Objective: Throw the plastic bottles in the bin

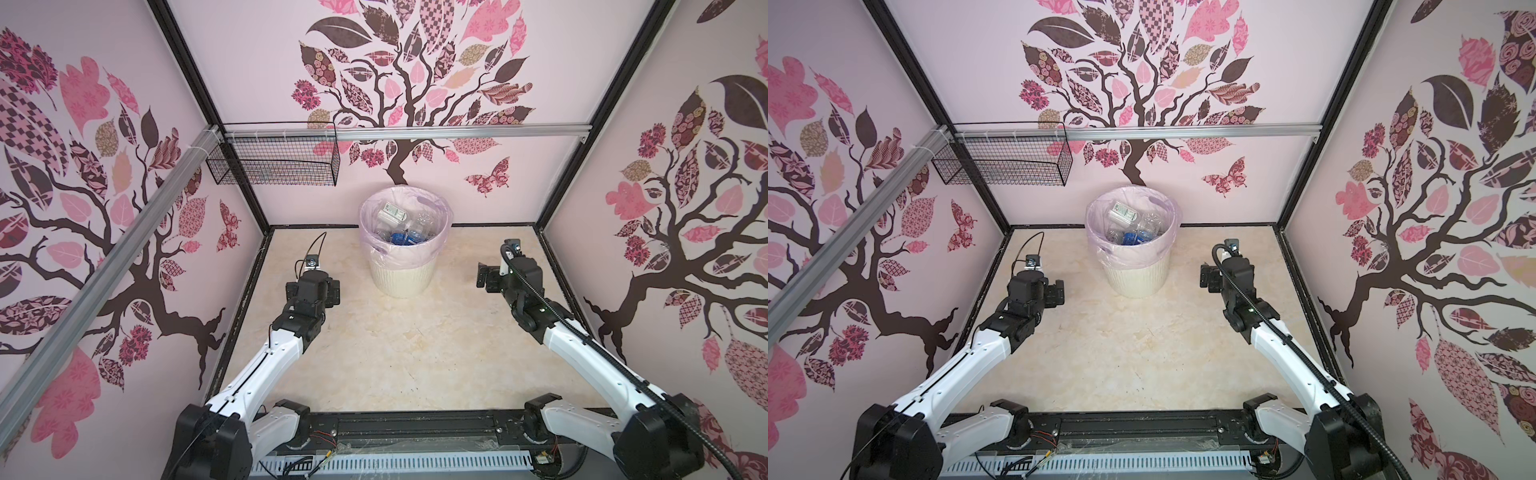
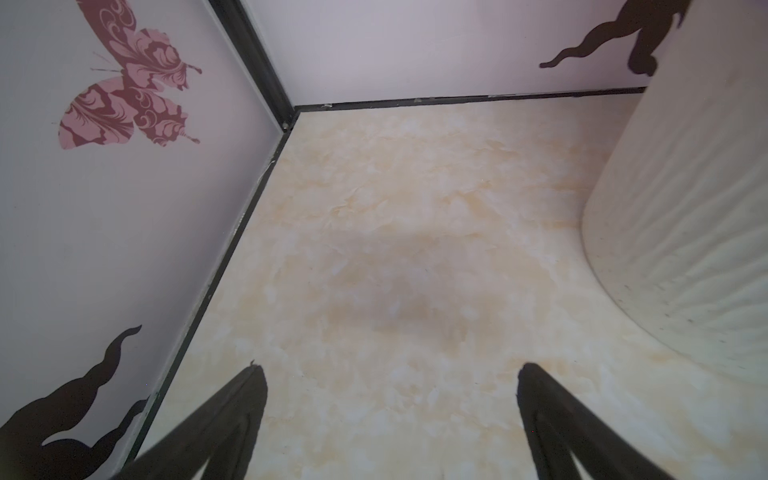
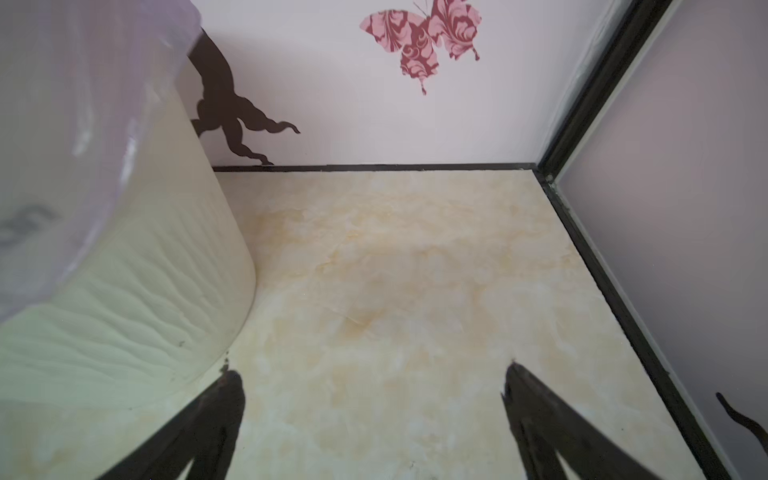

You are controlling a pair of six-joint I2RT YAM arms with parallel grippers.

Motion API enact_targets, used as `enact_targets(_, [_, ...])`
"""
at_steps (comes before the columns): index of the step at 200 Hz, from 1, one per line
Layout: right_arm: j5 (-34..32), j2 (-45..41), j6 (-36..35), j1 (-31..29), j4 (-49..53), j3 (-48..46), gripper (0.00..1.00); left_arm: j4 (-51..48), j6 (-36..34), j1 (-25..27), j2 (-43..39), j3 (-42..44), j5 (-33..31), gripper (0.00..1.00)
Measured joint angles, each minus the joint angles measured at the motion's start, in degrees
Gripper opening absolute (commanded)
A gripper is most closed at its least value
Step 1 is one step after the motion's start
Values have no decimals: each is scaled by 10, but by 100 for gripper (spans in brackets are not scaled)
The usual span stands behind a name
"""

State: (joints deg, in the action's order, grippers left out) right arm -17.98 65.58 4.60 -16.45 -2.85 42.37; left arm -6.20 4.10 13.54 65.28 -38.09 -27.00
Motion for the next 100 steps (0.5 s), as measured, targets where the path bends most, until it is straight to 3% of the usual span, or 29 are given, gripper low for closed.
enact_targets(46, [0, 62, 27, 93, -113, -71, 100, 162, 6, -90, 36, 92, 19, 98])
enact_targets(100, [5, 147, 14, 106, -302, -167, 100, 339, -8, -94, 164, 110, 73, 98])
